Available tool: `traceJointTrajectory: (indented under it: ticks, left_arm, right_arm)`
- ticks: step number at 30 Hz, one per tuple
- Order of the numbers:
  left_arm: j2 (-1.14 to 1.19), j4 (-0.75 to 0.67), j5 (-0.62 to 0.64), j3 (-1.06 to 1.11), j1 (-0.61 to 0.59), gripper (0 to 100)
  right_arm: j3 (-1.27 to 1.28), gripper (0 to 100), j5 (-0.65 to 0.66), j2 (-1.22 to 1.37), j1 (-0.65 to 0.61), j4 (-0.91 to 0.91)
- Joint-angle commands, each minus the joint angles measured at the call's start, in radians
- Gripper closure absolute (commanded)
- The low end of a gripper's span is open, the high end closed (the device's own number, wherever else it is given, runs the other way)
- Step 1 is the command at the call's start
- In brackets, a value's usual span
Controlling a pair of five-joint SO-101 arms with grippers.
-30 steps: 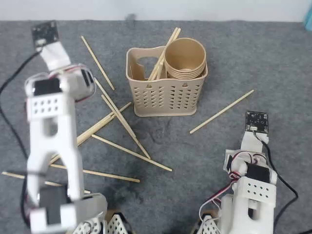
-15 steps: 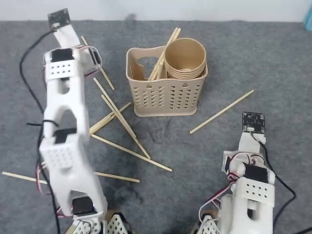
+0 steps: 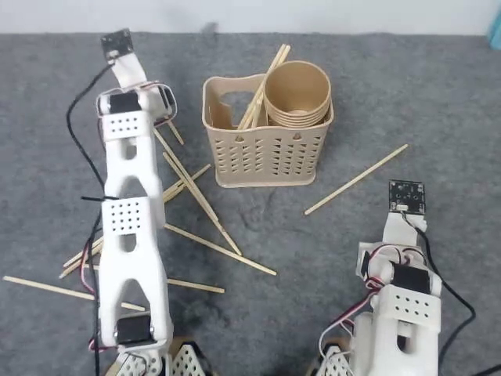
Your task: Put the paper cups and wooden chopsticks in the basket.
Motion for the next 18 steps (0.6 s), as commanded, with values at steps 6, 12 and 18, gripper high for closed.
traceJointTrajectory:
  ticks: [6,12,18]
  left_arm:
    - [0.051,0.038,0.006,-0.13,0.035,84]
    - [0.049,0.11,0.009,-0.128,0.035,95]
    - [0.046,0.261,0.011,-0.134,0.068,99]
  right_arm:
    - [-0.008,99.1,0.014,-0.021,0.002,-0.016]
    - [-0.009,99.1,0.014,-0.015,0.002,-0.015]
    - [-0.009,99.1,0.015,-0.015,0.001,-0.015]
